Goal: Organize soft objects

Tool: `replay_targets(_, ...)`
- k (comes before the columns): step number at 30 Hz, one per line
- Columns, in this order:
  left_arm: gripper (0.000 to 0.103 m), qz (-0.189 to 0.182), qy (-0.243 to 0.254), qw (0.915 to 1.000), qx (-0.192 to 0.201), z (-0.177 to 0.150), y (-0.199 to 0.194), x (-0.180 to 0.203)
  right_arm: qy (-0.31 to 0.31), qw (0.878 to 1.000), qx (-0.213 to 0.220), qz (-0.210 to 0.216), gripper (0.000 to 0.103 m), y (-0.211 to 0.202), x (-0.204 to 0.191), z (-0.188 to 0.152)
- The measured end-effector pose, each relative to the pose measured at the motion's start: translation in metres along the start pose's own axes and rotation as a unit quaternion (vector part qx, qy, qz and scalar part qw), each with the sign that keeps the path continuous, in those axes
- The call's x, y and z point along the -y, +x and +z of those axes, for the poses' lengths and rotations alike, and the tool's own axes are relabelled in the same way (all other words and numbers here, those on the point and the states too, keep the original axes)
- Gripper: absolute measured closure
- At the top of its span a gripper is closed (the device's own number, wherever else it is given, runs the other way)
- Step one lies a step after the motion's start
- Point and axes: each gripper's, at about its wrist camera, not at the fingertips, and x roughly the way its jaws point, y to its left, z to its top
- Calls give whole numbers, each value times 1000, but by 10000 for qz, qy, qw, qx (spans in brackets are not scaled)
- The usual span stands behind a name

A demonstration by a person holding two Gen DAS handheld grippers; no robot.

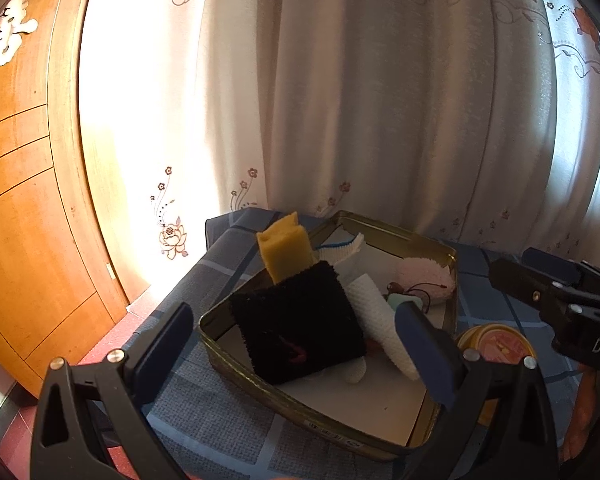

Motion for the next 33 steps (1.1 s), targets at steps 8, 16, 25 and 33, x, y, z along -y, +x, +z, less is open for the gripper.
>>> replay_targets(8,1,-1,-53,10000,9,4,0,-5,-9,10000,1,-58,32,2,3,5)
replay_targets(16,1,31,-34,10000,3,5,2,-7,3,10000,-64,-31,32,6,3,1)
replay_targets(25,1,64,-71,10000,-24,3,5,-10,12,9999,-111,-6,32,9,5,-2)
replay_targets(33,1,82,-50,9999,56,2,2,-9,29,9999,-138,16,32,10,6,-4)
